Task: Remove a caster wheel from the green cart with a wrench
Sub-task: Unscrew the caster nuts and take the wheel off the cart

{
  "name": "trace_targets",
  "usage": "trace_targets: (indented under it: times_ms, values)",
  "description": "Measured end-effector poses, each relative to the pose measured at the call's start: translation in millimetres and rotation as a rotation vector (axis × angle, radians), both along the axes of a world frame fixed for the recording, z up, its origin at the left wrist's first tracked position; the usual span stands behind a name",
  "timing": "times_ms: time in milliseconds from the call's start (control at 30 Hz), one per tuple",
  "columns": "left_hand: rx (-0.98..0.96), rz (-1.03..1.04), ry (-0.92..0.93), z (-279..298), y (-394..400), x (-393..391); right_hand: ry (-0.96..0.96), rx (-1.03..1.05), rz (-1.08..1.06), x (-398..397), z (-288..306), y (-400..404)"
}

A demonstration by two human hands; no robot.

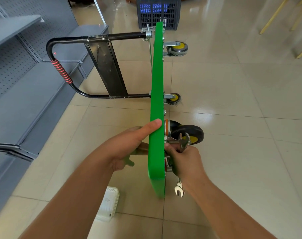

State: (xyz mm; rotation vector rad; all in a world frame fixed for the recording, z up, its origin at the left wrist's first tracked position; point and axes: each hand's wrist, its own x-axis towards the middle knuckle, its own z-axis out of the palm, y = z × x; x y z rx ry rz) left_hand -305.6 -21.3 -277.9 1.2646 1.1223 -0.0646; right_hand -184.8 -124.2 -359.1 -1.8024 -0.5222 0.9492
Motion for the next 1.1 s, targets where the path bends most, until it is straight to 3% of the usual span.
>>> trace_targets:
  times_ms: [267, 400, 500, 667, 867, 1100]
  values:
    - [0.078, -0.063, 0.023, 24, 15, -17, -0.313, -0.248, 0.319, 28, 61, 6]
    - [0.126, 0.015, -0.019, 31, 34, -41, -0.428, -0.213, 0.295, 30, 116, 20]
    - [0.115, 0.023, -0.037, 34, 44, -58, -0.411, -0.180, 0.326, 15, 145, 47]
    - [0.147, 0.075, -0.027, 30, 65, -94, -0.590, -0.227, 0.536, -43, 160, 105]
    - [0.153, 0.089, 0.018, -16, 83, -153, -0.560, -0.360, 0.775, -133, 116, 159]
    - [0.181, -0.080, 0.227, -149, 70, -215, -0.428, -0.561, 0.865, -197, -27, 154]
